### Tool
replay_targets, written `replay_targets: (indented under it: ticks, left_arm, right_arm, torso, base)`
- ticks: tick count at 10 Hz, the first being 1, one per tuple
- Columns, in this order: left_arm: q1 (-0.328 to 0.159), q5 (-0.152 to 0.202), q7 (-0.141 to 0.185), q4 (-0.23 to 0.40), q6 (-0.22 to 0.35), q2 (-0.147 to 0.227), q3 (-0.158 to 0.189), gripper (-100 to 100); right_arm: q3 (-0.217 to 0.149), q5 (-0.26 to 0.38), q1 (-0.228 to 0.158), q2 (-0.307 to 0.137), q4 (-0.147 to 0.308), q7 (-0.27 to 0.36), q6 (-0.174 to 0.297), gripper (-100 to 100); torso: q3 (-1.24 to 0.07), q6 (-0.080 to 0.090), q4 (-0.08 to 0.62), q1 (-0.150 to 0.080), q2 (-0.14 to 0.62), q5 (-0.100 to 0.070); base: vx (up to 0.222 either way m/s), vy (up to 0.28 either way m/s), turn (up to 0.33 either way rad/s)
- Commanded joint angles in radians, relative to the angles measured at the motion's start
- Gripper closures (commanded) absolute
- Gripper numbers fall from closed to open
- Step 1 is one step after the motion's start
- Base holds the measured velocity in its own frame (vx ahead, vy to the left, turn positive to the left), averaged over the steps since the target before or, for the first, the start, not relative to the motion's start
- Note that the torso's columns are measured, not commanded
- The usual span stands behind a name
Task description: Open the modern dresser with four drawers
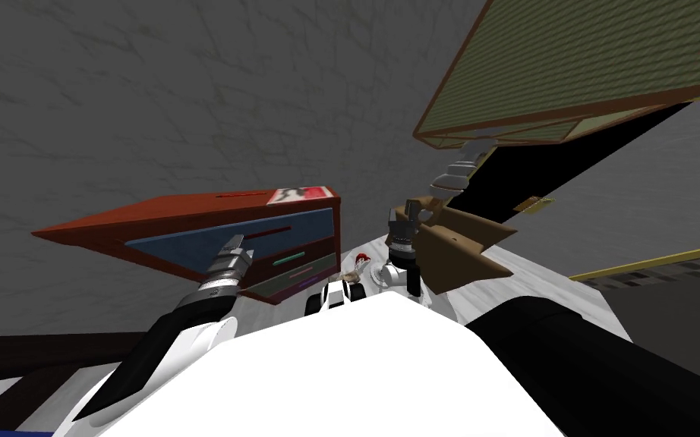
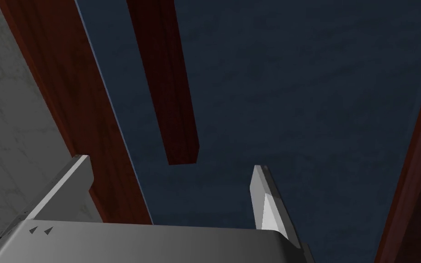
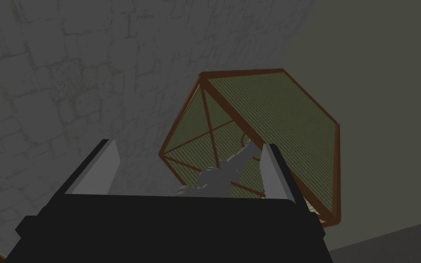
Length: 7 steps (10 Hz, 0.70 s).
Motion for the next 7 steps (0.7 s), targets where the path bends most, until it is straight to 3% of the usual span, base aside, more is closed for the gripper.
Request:
replay_targets:
  ticks: [1, 2, 3, 7]
  left_arm:
    - [0.009, 0.003, 0.001, -0.028, 0.019, -0.002, 0.004, -100]
    - [0.006, 0.002, 0.0, -0.013, 0.006, -0.001, 0.001, -100]
    - [0.007, 0.002, 0.0, -0.015, 0.008, -0.001, 0.002, 100]
    - [0.037, 0.009, 0.0, -0.045, 0.011, 0.004, -0.008, 100]
  right_arm:
    - [0.0, 0.0, 0.0, 0.0, 0.0, 0.0, 0.0, 0]
    - [0.0, 0.0, 0.0, 0.0, 0.0, 0.0, 0.0, 0]
    - [0.0, 0.0, -0.001, 0.0, 0.0, 0.0, 0.0, 0]
    - [0.0, 0.0, -0.001, 0.0, 0.0, 0.0, 0.0, 0]
  torso:
    - [0.004, 0.0, 0.002, -0.001, 0.007, 0.0]
    - [0.004, 0.0, 0.002, 0.0, 0.006, 0.0]
    - [0.005, 0.0, 0.002, -0.002, 0.008, 0.0]
    - [0.003, 0.0, 0.001, -0.001, 0.005, 0.0]
  base:
    - [0.111, 0.031, -0.017]
    - [0.001, 0.005, -0.017]
    - [-0.008, -0.001, 0.0]
    - [-0.153, -0.047, 0.021]
